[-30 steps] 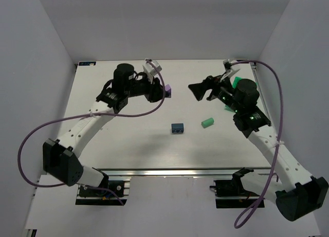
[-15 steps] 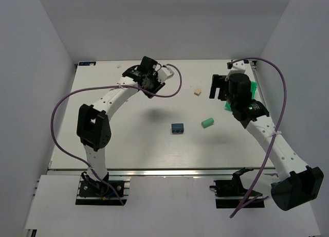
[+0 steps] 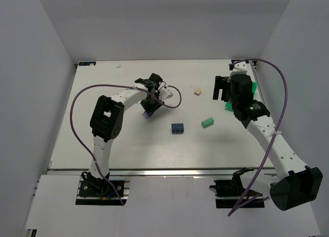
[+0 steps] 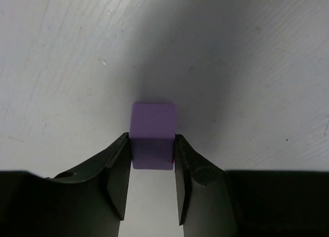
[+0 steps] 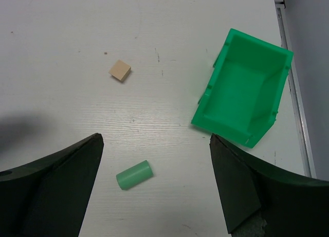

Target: Build the wood block tower

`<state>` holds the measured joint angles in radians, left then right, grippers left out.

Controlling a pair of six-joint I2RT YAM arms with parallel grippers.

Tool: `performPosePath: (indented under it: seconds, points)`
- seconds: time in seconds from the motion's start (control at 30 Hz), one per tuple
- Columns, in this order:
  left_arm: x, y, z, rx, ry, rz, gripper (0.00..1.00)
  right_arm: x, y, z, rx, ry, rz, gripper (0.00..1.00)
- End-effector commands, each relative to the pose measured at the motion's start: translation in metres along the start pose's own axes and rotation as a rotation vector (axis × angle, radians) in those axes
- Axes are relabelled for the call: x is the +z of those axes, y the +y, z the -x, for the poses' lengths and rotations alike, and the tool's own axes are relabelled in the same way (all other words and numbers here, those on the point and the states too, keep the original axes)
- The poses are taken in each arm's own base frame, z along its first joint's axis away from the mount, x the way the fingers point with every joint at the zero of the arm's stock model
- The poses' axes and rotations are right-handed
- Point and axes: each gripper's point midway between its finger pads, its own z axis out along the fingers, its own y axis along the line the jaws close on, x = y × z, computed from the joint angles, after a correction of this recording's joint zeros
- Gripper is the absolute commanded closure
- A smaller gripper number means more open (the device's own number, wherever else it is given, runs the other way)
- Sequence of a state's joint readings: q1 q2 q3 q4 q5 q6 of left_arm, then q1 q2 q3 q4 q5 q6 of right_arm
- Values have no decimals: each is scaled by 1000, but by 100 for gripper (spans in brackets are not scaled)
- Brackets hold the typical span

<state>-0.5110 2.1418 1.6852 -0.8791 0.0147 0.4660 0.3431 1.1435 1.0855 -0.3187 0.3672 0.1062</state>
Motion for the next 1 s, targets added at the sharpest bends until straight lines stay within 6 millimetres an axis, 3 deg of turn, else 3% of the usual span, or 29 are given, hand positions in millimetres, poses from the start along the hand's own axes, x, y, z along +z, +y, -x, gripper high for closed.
performPosePath:
  seconds: [0.0, 0.2, 0.5, 0.7, 0.73, 0.87, 0.97]
  points:
    - [4, -3, 8, -53, -28, -6, 100, -5, -4, 11, 3, -50, 0, 11]
    - [16, 1, 1, -141, -5, 47, 100, -9, -3, 12, -2, -73, 14, 11]
    - [-4, -10, 10, -176, -134, 28, 100, -8, -1, 11, -3, -65, 21, 11]
    - [-59, -24, 49, -13, -318, -85, 100, -8, 4, 10, -18, -67, 55, 11]
    - [-67, -37, 55, 20, -347, -153, 100, -8, 4, 10, -21, -67, 55, 11]
    - [-103, -52, 90, 155, -444, -182, 100, -9, 0, 10, -23, -66, 33, 11]
    - [-107, -73, 103, 237, -416, -213, 100, -10, -3, 10, -23, -68, 19, 11]
